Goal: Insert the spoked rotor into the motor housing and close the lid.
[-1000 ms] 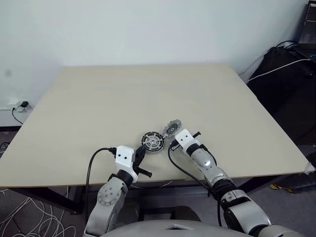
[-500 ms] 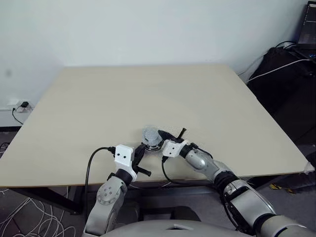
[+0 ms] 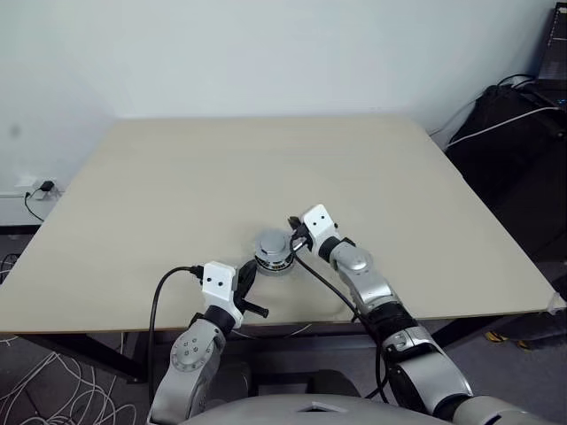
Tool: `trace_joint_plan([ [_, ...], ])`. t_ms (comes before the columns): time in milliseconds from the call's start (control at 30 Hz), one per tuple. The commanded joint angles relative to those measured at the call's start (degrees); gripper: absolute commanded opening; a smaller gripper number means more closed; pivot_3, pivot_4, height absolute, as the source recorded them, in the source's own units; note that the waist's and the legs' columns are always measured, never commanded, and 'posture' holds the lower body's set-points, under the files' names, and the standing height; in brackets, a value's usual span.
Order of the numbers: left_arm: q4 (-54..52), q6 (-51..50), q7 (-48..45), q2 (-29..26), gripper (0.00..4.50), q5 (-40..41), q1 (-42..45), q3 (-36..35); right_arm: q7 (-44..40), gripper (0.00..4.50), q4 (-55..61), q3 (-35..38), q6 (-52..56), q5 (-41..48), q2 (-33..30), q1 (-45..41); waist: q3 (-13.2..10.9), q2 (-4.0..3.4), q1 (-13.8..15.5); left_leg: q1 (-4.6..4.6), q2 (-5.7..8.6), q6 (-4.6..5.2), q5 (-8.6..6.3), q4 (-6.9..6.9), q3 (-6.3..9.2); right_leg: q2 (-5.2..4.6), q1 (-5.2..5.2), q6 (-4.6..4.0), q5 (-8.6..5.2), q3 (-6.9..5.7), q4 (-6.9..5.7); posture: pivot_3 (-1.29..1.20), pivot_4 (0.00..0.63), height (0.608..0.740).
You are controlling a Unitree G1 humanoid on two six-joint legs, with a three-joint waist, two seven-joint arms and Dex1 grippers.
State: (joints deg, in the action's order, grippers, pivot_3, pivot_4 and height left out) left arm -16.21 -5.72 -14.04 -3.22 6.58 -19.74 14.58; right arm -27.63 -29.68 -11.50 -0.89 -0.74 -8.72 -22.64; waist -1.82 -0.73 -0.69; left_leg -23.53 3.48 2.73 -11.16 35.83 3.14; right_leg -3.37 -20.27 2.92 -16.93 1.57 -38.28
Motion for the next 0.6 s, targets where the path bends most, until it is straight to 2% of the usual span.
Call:
trace_joint_plan([
  [33,-3.39,0.24,0.68,-0.61,0.0,-1.04,-0.14,0.25,-4.89,1.55,5.03,-1.61,3.11,0.68,-0.85,-0.37,0.0,-0.01,-0.07,-0.01,0.0,0.0,0.0,-0.02,0.0,0.01,-0.03,0.0,0.0,0.01,0.0,0.0,0.0,0.74],
  [333,-2.99,0.69,1.43,-0.72,0.0,-1.45,-1.3,0.84,-8.52,4.48,8.41,-5.42,6.62,-0.44,0.09,0.03,0.0,0.0,0.03,-0.06,0.0,-0.02,0.0,-0.17,0.0,-0.01,-0.15,-0.08,-0.05,0.0,0.03,0.0,0.0,0.74],
  [600,-4.06,0.94,1.41,-1.08,0.0,-1.82,-1.82,1.71,-6.2,4.48,7.0,-6.53,7.48,-2.53,1.56,-0.54,0.0,0.0,0.04,-0.07,0.01,-0.02,-0.01,-0.18,0.0,-0.03,-0.15,-0.07,-0.05,-0.02,0.05,0.0,0.0,0.74],
])
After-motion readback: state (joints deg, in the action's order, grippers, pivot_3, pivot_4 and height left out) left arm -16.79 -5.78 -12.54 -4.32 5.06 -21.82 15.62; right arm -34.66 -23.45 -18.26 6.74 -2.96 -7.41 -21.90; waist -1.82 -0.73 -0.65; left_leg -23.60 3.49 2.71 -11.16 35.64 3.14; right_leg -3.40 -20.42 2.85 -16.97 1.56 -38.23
